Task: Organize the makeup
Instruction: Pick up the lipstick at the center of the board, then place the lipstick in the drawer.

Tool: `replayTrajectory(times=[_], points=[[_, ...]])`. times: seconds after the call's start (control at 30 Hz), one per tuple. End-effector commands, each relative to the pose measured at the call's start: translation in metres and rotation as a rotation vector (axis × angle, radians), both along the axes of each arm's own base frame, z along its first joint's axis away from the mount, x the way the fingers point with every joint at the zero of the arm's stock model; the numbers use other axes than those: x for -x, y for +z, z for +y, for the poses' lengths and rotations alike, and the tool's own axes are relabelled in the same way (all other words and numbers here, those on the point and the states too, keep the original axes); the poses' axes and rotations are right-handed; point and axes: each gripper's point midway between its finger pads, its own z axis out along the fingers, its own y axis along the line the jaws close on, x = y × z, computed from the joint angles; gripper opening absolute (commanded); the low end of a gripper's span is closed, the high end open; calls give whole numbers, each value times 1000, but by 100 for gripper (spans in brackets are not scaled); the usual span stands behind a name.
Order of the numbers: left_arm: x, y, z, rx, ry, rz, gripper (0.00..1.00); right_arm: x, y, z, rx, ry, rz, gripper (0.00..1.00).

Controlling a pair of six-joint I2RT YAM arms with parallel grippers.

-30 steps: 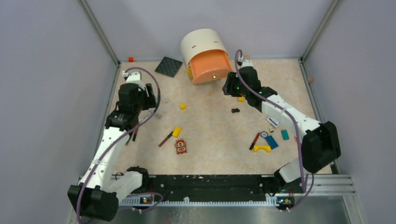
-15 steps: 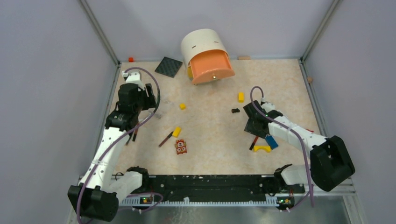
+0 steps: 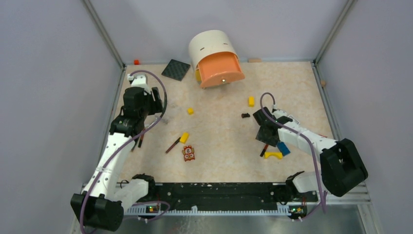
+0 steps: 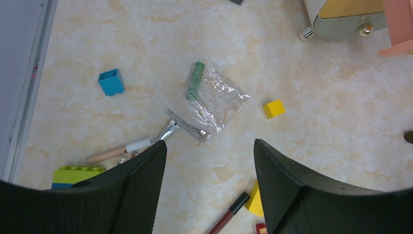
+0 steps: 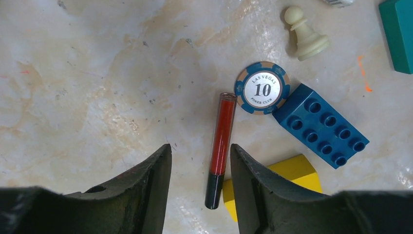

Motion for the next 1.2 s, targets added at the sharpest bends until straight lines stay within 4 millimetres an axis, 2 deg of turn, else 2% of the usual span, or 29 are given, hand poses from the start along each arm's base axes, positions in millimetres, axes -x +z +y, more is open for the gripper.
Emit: replayTrajectory(times=[0.0,0.13,0.23,0.27,0.33,0.43,0.5,0.6,0.7,0.8,0.93,1.03,1.17], points=[[-2,12,0,6,-8,-51,72,6,-12,4,-14,0,23,46],[-2,13,1,4,-3,-53,72,11,-21,4,-13,8,48,43],[-2,13,1,3,-1,-55,72,13,-28,6,-31,12,54,38],[-2,13,1,3,-1,-54,72,13,-29,7,-36,11,54,34],[-2,13,1,1,0,-54,72,13,-30,9,-46,9,54,22],[-2,12,1,1,0,-53,72,3,-15,13,-71,23,-8,7],[-3,13,1,1,0,-53,72,-11,8,16,-90,46,-102,4],[-2,14,2,0,3,-56,72,-42,59,23,-107,106,-299,0],[-2,14,2,1,3,-55,72,-79,124,31,-88,191,-518,1],[-3,12,1,2,-2,-51,72,-118,187,40,1,285,-677,1],[-3,12,1,1,0,-51,72,-167,275,64,141,461,-909,0],[-3,12,1,3,-1,-50,72,-193,322,86,267,636,-1064,1],[-2,12,1,4,-2,-51,71,-212,358,112,471,851,-1210,16]])
